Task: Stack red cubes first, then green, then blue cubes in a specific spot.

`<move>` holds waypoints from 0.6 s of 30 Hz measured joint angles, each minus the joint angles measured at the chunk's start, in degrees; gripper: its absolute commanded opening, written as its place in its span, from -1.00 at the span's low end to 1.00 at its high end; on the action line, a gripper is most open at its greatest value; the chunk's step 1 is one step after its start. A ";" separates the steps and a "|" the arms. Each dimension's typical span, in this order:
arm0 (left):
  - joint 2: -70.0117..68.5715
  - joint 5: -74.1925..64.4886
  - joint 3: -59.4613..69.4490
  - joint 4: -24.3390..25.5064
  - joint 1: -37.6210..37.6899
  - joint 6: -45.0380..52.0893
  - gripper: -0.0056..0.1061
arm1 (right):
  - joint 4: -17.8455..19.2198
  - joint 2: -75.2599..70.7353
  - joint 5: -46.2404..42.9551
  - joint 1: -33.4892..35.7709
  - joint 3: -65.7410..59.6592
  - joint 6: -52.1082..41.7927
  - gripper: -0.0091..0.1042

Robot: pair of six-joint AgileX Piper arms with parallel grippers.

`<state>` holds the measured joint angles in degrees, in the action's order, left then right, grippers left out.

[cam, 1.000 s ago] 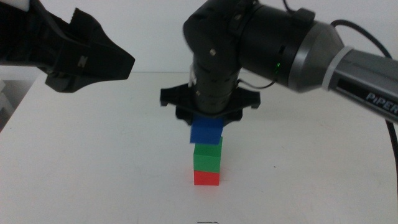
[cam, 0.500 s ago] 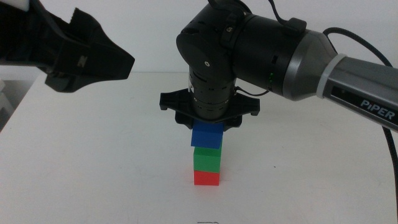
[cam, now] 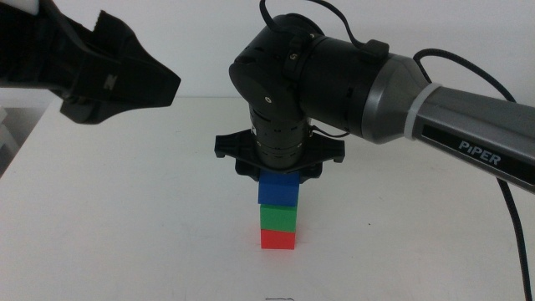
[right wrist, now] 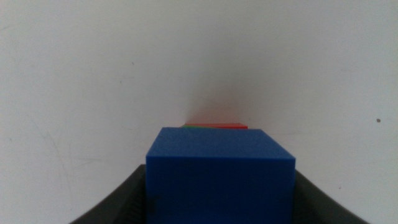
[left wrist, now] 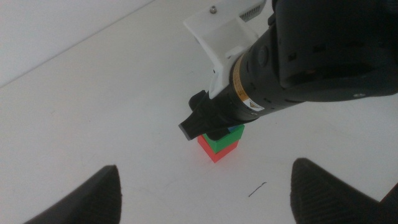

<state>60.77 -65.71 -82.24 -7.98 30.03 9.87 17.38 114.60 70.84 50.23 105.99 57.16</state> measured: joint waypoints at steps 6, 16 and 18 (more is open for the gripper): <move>0.00 0.00 0.00 0.00 0.00 0.00 0.76 | -0.35 0.02 -0.05 0.00 0.00 0.00 0.17; 0.00 0.00 0.00 0.00 0.00 0.00 0.76 | 0.69 0.02 -0.05 0.00 0.00 0.00 0.40; 0.00 0.00 0.00 0.00 0.00 0.00 0.76 | 0.69 -0.32 -0.05 0.00 0.00 -0.12 0.43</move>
<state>60.77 -65.71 -82.24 -7.98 30.03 9.87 18.07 114.28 70.79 50.23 105.99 57.03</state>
